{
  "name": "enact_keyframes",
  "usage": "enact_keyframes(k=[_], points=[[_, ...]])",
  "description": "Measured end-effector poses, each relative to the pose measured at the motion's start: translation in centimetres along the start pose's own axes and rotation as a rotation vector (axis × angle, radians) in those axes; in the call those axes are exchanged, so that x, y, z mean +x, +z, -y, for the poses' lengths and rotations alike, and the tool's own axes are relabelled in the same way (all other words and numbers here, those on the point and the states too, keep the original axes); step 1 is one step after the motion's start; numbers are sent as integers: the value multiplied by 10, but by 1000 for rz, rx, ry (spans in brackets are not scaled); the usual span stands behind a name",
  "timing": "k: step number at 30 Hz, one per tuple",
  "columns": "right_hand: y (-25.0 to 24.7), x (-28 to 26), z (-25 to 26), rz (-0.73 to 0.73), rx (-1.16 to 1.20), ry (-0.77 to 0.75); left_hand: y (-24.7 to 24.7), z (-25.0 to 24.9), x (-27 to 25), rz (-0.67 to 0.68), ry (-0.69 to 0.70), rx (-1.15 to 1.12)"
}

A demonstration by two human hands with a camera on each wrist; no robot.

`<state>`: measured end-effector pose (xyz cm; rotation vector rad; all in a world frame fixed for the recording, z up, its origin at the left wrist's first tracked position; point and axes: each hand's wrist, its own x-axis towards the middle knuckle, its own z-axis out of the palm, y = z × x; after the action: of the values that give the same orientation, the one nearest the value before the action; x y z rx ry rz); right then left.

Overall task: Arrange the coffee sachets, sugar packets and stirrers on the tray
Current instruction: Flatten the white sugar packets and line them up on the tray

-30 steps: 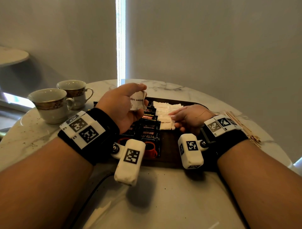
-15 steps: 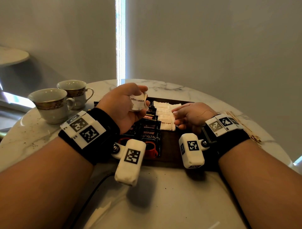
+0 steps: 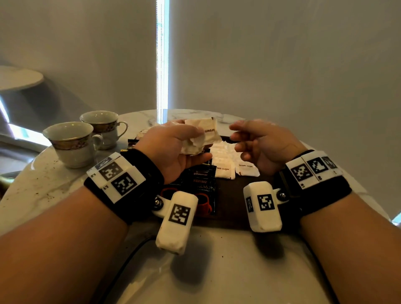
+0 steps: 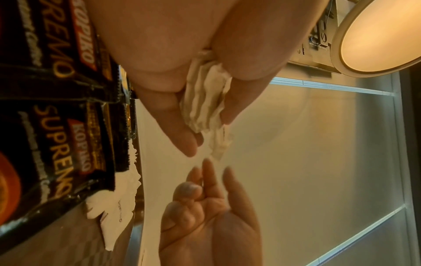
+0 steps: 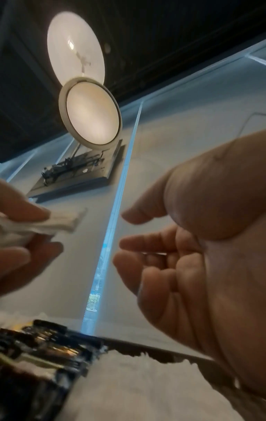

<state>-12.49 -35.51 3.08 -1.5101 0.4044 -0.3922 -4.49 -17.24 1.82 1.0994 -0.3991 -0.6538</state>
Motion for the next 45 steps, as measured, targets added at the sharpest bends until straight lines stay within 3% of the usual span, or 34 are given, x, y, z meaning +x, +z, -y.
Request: enact_keyframes(k=[3,5,10,27,32,37,45], points=[[15,-12,3,189,-14,-21,-1,1,2,-21,24,4],[23,-16,2,235,-38,-43,-2,0,0,-14,38,28],[32,-20,0,172,-39,-113,-3,0,1,-37,57,60],[25,-6,1,-72,173,-134,-2,-4,1,-84,-21,15],[29,-11,2,20,242,-131,-5,-3,0,-57,-15,2],[34,-16,-2,169,255,-156,-4,-1,-2,40,-10,127],[34,-19,-3,123,137,-196,-3,-4,0,3,121,-63]])
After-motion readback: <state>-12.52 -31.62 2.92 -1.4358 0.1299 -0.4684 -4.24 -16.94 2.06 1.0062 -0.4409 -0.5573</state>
